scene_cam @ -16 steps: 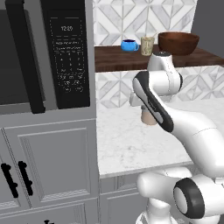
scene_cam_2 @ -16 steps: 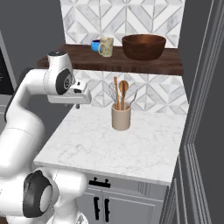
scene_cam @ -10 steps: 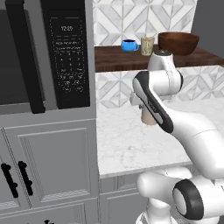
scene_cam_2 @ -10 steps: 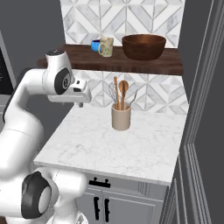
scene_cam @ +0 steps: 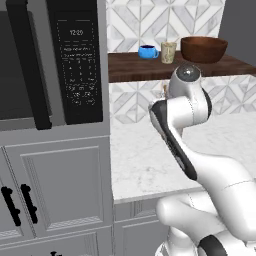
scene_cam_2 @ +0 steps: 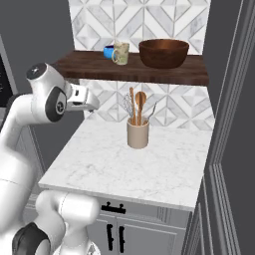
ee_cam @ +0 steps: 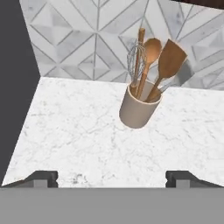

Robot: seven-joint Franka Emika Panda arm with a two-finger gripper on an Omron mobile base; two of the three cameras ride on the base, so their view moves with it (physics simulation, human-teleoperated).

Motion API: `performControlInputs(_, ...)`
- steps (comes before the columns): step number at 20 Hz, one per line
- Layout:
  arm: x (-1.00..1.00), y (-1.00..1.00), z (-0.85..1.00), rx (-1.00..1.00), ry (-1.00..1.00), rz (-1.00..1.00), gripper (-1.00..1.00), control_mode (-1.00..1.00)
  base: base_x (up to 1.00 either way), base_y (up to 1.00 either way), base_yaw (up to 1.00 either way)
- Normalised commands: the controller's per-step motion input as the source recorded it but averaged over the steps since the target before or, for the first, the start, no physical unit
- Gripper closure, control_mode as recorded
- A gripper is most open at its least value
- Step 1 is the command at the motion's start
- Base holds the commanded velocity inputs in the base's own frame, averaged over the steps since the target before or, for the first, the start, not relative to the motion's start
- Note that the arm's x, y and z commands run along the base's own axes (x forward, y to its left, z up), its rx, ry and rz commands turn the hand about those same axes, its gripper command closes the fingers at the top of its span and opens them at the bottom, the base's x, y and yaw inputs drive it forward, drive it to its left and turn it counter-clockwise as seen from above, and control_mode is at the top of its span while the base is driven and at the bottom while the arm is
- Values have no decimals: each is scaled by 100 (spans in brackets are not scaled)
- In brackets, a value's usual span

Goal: Gather all objects into one cabinet and sort the glasses and bowls to opposite sides.

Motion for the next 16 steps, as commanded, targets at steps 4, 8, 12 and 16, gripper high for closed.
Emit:
performControlInputs(4, 16, 0, 53, -18, -58, -13, -100, -100, 0, 0, 0)
performControlInputs(8, 42, 0, 67, -13, -55, -16, -100, -100, 0, 0, 0)
performControlInputs(12, 24, 0, 27, -5, -25, -9, -100, 100, 0, 0, -2)
performControlInputs(16, 0, 0, 0, 0, 0, 0, -100, 100, -16, 0, -4)
